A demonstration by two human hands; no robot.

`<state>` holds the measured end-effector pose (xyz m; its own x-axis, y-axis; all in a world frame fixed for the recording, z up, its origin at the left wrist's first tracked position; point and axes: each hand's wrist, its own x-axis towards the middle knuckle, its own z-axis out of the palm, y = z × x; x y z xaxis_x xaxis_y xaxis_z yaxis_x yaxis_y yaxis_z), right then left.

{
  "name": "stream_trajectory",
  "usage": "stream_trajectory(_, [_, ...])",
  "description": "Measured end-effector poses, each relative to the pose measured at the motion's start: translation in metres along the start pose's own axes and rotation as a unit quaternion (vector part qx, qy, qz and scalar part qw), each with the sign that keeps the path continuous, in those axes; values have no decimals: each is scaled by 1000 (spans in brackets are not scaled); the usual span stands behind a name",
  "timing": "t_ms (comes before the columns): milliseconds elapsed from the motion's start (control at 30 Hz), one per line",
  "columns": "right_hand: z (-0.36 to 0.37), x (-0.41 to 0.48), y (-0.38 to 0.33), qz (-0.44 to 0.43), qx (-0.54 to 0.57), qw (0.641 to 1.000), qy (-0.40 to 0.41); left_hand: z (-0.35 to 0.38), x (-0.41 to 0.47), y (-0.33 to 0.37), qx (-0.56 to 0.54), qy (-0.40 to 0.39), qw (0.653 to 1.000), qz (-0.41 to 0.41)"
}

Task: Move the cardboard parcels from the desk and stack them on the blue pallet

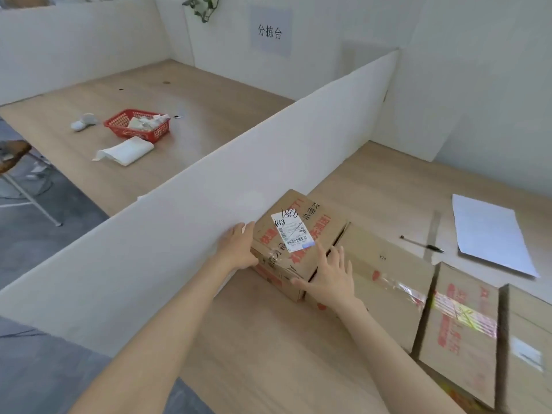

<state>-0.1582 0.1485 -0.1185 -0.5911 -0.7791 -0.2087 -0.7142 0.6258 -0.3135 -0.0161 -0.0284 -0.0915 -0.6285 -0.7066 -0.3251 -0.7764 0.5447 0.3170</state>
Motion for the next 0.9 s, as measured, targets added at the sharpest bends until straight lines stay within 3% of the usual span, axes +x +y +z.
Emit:
stream_trajectory(233, [28,12,-4,16,-12,999,-25,24,40,0,25,-22,998,45])
stream_trajectory(600, [49,24,-5,51,-8,999,5,28,61,-1,112,-13,993,47])
stream_trajectory(900, [55,29,-3,48,8,999,11,33,62,-4,-12,-23,999,37])
